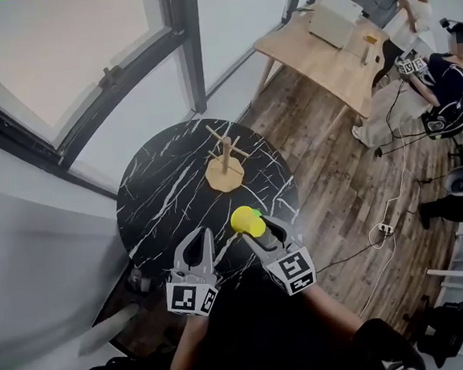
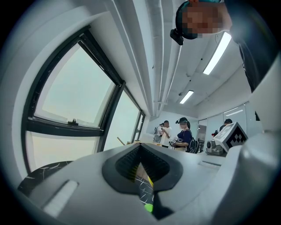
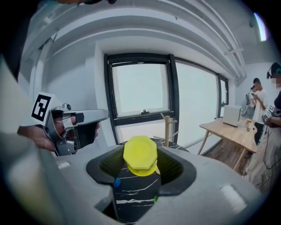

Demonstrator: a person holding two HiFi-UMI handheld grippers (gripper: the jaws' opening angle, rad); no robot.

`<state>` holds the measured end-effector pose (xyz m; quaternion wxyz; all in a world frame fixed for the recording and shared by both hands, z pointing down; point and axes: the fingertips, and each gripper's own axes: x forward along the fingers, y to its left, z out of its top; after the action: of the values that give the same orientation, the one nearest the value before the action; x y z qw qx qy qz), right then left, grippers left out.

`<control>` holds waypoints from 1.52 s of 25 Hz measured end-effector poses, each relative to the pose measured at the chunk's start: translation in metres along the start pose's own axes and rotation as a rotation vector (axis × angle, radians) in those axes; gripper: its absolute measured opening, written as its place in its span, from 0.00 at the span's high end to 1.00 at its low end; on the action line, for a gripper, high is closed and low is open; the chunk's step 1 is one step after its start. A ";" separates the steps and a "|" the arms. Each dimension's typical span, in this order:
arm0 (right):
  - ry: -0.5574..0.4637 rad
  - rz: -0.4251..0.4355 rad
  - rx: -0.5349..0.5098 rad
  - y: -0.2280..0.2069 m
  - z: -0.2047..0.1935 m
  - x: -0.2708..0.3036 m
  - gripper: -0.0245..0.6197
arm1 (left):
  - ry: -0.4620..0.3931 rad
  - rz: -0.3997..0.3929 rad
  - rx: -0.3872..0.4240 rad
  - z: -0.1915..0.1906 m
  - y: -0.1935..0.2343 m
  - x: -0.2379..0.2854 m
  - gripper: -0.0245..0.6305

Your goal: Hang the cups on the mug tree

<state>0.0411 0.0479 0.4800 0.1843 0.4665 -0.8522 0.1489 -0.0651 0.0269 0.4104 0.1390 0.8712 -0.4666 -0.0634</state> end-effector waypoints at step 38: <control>-0.122 -0.051 -0.025 -0.120 0.075 0.065 0.61 | 0.030 0.069 0.004 -0.002 0.006 0.052 0.96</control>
<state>0.0975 -0.0949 0.4525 0.1415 0.4938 -0.8516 0.1050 -0.0404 -0.0196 0.4149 0.1465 0.8556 -0.4945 -0.0446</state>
